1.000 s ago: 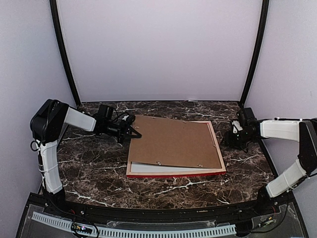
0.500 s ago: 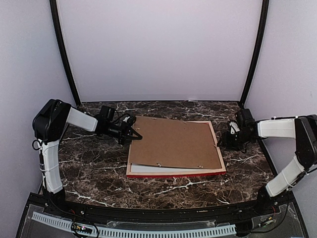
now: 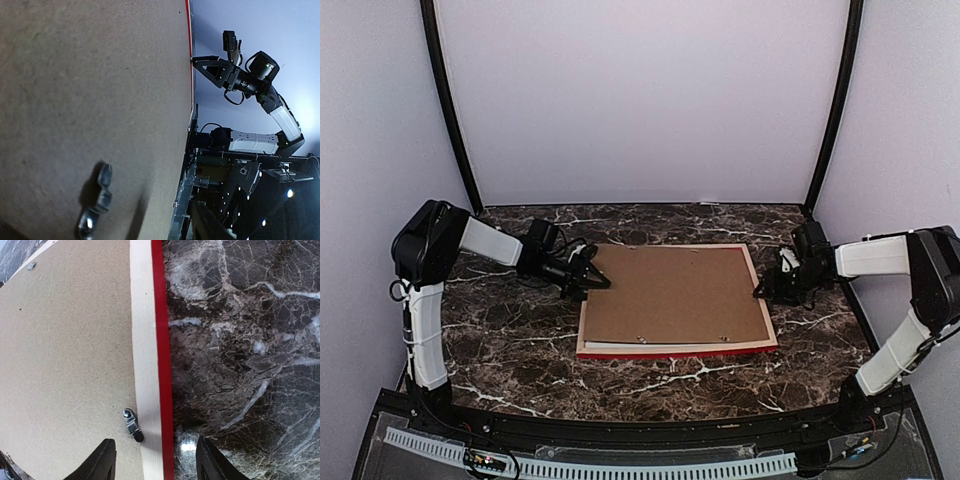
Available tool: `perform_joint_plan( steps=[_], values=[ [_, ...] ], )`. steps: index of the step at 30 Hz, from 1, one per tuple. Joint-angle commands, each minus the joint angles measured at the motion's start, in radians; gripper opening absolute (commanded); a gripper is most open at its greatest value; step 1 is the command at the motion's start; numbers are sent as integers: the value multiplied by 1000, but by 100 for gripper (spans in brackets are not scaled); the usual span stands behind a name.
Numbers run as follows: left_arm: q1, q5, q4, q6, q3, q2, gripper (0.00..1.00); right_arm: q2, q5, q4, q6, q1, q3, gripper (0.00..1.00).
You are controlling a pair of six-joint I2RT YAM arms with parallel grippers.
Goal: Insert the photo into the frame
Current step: Place the backboard with the photo.
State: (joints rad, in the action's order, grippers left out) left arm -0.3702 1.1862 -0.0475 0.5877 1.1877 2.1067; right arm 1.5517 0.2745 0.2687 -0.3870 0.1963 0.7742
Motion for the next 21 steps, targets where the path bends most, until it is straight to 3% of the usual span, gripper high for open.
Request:
perform_joint_plan(
  steps=[1, 3, 7, 21],
  values=[
    [-9, -41, 90, -65, 47, -11, 53, 10, 16, -34, -6, -5, 18, 56],
    [-9, -64, 137, -90, 61, -11, 61, 10, 20, -35, -5, -5, 15, 56],
    [-11, -108, 218, -129, 101, -11, 66, 10, 19, -40, -5, -5, 9, 56],
    [-66, -328, 472, -164, 241, -22, 73, 13, 16, -41, -3, -5, 4, 56]
  ],
)
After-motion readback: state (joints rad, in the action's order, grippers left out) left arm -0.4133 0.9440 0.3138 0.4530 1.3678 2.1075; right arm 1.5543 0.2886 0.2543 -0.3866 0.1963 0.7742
